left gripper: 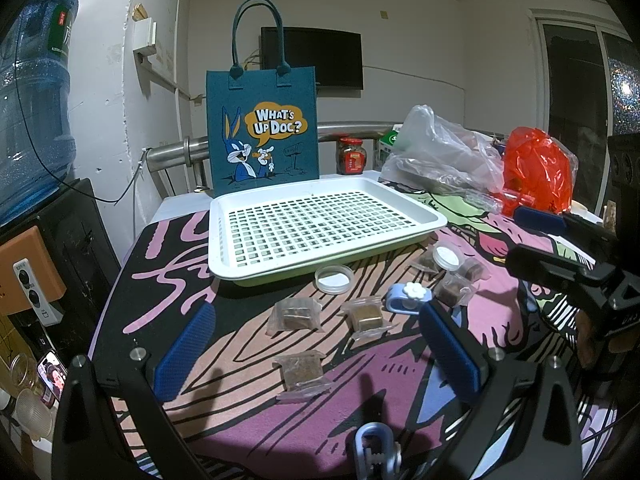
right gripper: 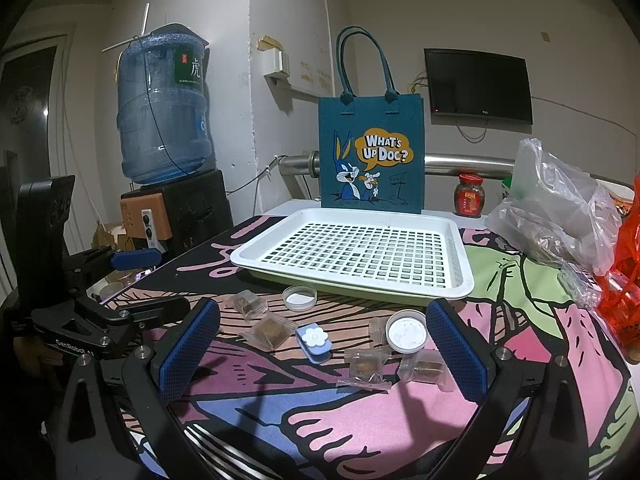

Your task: Organize objects

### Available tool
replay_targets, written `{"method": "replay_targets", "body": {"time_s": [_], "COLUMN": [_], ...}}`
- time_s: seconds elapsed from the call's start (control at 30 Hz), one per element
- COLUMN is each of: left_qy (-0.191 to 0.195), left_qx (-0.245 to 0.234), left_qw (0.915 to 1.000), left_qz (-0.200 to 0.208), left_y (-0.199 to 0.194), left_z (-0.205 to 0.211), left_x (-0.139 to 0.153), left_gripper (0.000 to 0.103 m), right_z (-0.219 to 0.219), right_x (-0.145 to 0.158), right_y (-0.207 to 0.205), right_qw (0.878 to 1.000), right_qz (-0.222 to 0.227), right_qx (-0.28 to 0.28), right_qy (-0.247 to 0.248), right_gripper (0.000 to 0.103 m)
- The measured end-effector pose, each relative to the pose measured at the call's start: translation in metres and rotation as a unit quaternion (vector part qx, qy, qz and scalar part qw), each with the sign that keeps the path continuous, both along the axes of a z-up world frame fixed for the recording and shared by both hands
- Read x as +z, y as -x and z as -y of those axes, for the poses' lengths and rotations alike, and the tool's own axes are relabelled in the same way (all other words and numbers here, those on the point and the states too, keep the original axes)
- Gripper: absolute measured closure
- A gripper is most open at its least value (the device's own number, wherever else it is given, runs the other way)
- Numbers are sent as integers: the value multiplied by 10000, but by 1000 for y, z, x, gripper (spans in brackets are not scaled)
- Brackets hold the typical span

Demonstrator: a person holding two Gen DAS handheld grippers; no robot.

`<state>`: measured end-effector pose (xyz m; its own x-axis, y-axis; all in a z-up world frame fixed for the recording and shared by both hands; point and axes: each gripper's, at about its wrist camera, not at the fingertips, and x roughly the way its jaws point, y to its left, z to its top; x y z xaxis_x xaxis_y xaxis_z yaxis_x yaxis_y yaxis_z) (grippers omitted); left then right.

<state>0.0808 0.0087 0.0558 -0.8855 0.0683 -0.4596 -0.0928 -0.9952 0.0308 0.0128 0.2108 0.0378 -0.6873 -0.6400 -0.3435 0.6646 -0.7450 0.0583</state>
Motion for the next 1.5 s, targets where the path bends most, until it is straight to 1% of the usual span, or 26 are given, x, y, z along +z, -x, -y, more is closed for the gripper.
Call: {"method": "replay_targets", "body": {"time_s": [0.83,0.87,1.1,1.17,1.2,1.27,1.33,1.4,1.43,1.5], "left_qy": [8,11,80,82,69,15,-74,-119,-138,-153], "left_qx": [3,4,-4,-23,-32,-50,-74,-78,-97,-174], "left_qw": [10000,10000,10000,9999,9999,9999,9997,9996,9995,9992], "left_qz": [12,14,47,56,90,138,219,259,273,312], "left_y": [0,0,1,1,2,3,3,1,-2,-8], "left_z": [-1,-1,-1,-1,-1,1,4,5,6,5], "left_x": [-1,-1,-3,-4,-4,-4,-5,-4,-3,-2], "left_gripper": [0,0,0,0,0,0,0,0,0,0], "right_z": [2,3,2,2,2,0,-1,-2,-3,-6], "right_x": [2,0,-1,-1,-1,0,1,2,3,4], "right_y": [-3,-3,-2,-2,-3,-1,0,1,3,2], "right_qw": [10000,10000,9999,9992,9993,9997,9996,9991,9989,9990], "right_qz": [14,12,6,-92,-88,9,124,291,422,426], "right_qx": [-8,-11,-58,-71,-70,-79,-73,-54,-50,-63], "right_qy": [26,-60,-122,-373,-365,-231,-256,-289,-196,-146], "right_gripper": [0,0,0,0,0,0,0,0,0,0]}}
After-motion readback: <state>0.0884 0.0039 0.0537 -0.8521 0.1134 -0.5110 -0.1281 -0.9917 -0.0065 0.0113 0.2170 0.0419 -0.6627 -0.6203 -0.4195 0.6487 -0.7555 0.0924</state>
